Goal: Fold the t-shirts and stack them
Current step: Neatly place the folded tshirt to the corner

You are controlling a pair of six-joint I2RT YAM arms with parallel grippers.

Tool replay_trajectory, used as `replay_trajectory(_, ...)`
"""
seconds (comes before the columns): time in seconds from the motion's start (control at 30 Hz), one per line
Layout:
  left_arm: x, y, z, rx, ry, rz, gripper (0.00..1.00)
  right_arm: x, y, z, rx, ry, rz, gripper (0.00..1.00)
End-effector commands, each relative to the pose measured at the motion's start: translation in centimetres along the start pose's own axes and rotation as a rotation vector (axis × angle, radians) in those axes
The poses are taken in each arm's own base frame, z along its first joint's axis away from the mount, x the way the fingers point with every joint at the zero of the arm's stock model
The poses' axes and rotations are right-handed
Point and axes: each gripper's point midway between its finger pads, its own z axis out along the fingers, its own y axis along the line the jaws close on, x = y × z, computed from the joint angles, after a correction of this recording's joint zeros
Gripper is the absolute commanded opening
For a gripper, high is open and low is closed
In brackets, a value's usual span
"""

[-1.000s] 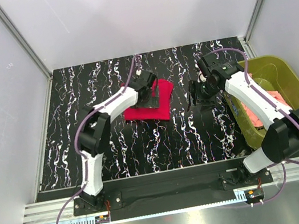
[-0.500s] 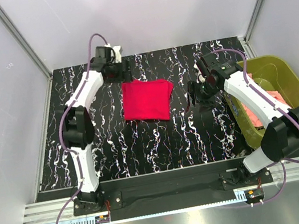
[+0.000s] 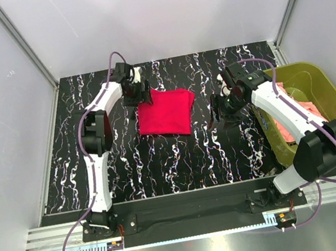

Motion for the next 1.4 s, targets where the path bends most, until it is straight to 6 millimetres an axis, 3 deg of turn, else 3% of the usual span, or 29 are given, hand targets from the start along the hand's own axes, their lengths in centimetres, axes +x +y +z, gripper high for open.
replay_trajectory(0.0,-1.3,0.2,0.0,-0.027,-0.048,-0.017,0.84,-0.5,0.7,-0.1,-0.036,-0.017,-0.035,0.63)
replay_trajectory(0.1,-1.1,0.6,0.3,-0.063,-0.05,-0.015,0.74,-0.5,0.6,0.3,-0.035,-0.008,-0.034,0.63)
replay_trajectory(0.13,-1.3,0.5,0.3,-0.067,-0.06,-0.008,0.64,-0.6,0.6,0.4,-0.04,-0.006,-0.036,0.62)
replay_trajectory(0.2,-1.4,0.9,0.3,-0.096,-0.067,-0.01,0.52,-0.6,0.6,0.6,-0.042,0.0,-0.034,0.62)
replay_trajectory(0.23,-1.4,1.0,0.2,-0.104,-0.066,-0.011,0.44,-0.4,0.6,0.7,-0.041,0.006,-0.035,0.62)
replay_trajectory(0.27,-1.7,1.1,0.2,-0.112,-0.071,-0.007,0.3,-0.4,0.5,0.8,-0.041,0.009,-0.033,0.62)
replay_trajectory(0.33,-1.6,2.3,-0.3,-0.181,-0.065,-0.006,0.15,-0.3,0.4,1.0,-0.038,0.019,-0.037,0.62)
replay_trajectory(0.37,-1.6,2.9,-0.6,-0.219,-0.06,0.0,0.02,-0.2,0.3,1.0,-0.037,0.024,-0.033,0.62)
replay_trajectory(0.7,-5.6,14.6,-9.5,-0.813,-0.139,0.189,0.0,1.2,0.1,2.8,-0.059,0.121,-0.013,0.62)
replay_trajectory(0.93,-10.5,22.1,-13.6,-1.02,-0.266,0.234,0.0,1.2,0.2,3.9,-0.06,0.195,-0.003,0.61)
replay_trajectory(1.0,-11.9,23.3,-14.7,-1.083,-0.279,0.297,0.0,1.3,-0.2,4.3,-0.046,0.218,-0.01,0.61)
replay_trajectory(1.1,-14.3,24.3,-14.8,-1.125,-0.332,0.381,0.0,1.4,-0.8,4.7,-0.017,0.247,-0.022,0.61)
replay_trajectory(1.17,-14.7,25.7,-14.0,-1.124,-0.336,0.386,0.0,1.3,-1.2,4.8,0.002,0.25,-0.025,0.61)
replay_trajectory(1.2,-15.2,26.6,-15.0,-1.136,-0.358,0.371,0.0,1.4,-1.3,4.7,0.01,0.254,-0.031,0.61)
replay_trajectory(1.27,-15.5,27.6,-14.8,-1.152,-0.37,0.372,0.0,1.3,-1.6,4.6,0.029,0.25,-0.038,0.61)
replay_trajectory(1.37,-16.9,27.8,-15.5,-1.168,-0.437,0.381,0.0,1.3,-1.9,4.5,0.045,0.26,-0.045,0.61)
